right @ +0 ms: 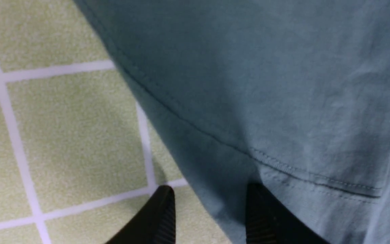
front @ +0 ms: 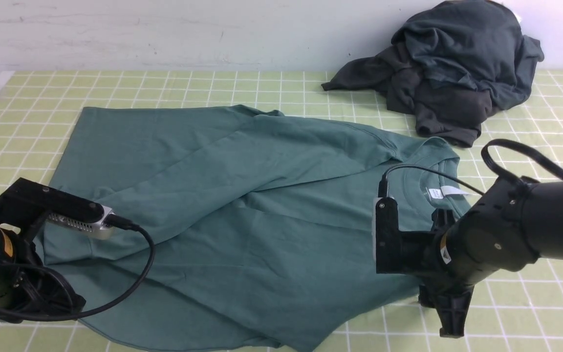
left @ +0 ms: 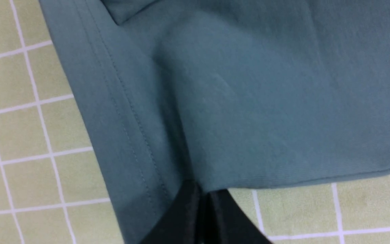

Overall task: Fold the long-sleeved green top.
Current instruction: Use both arms simultaneously to clamp the lower edge of the clothing fabric, then use both arms to drag the lower edge of the fabric forward and fold it over the upper edge

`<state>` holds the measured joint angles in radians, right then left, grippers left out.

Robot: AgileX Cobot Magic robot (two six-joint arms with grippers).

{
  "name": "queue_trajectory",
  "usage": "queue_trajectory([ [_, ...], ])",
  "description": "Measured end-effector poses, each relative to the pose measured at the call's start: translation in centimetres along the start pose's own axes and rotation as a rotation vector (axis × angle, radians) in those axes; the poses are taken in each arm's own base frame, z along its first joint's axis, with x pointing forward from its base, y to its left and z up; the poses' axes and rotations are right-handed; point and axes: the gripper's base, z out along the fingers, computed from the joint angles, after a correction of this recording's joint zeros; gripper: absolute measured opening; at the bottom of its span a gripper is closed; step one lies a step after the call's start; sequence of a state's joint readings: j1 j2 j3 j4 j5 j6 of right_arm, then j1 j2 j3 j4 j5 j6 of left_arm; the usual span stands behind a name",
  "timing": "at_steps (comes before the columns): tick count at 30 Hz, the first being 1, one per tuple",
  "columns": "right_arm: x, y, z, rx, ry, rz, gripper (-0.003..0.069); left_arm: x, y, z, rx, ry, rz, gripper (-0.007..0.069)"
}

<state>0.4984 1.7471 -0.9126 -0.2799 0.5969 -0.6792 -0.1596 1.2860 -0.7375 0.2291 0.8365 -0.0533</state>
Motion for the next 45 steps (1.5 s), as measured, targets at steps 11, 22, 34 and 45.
queue_trajectory([
  [11, 0.0, -0.5, 0.1, 0.049, 0.005, -0.032, 0.0015, 0.1, 0.0, -0.1, 0.005, 0.008, -0.005, -0.0001],
  [22, 3.1, 1.3, -8.0, -0.065, 0.169, 0.339, -0.0001, 3.8, 0.6, -6.5, 0.007, -0.126, -0.051, -0.0001],
  [34, 2.5, -3.4, -8.1, 0.185, -0.076, 0.403, -0.0002, -2.1, 2.4, -6.9, -0.129, -0.302, -0.179, -0.0001],
  [45, 1.6, -11.3, -3.4, 0.233, -0.075, 0.559, -0.0002, -16.1, 3.4, -1.7, -0.182, -0.278, -0.125, -0.0001],
])
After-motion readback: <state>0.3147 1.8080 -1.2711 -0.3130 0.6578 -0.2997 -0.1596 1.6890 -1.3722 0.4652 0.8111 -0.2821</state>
